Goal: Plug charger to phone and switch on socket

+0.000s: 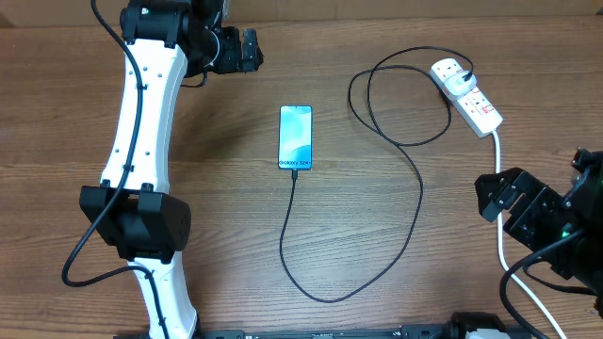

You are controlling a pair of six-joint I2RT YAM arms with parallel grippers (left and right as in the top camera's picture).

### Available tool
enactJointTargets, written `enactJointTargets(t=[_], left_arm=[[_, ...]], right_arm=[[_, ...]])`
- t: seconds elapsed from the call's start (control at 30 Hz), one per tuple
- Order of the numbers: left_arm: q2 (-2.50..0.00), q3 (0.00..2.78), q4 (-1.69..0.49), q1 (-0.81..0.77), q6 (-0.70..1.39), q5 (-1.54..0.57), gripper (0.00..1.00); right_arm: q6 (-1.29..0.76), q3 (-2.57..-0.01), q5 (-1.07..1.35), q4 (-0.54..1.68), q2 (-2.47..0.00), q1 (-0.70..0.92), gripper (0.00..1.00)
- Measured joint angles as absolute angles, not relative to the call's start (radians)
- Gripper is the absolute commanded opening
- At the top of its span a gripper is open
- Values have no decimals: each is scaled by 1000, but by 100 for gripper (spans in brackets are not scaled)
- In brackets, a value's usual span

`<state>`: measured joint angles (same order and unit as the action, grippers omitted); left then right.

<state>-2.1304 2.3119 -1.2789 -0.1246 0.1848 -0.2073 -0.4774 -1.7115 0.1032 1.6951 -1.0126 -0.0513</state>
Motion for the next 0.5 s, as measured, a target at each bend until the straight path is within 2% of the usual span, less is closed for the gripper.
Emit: enactJointTargets(t=[0.23, 0.5], left_arm=[[-2130, 2312, -1279, -125, 185, -207, 100], [-2130, 2312, -1279, -125, 185, -205, 100]], right_arm=[[-451, -1707, 86, 1687, -1011, -52, 100], [-433, -1483, 78, 1444, -812, -52, 100]])
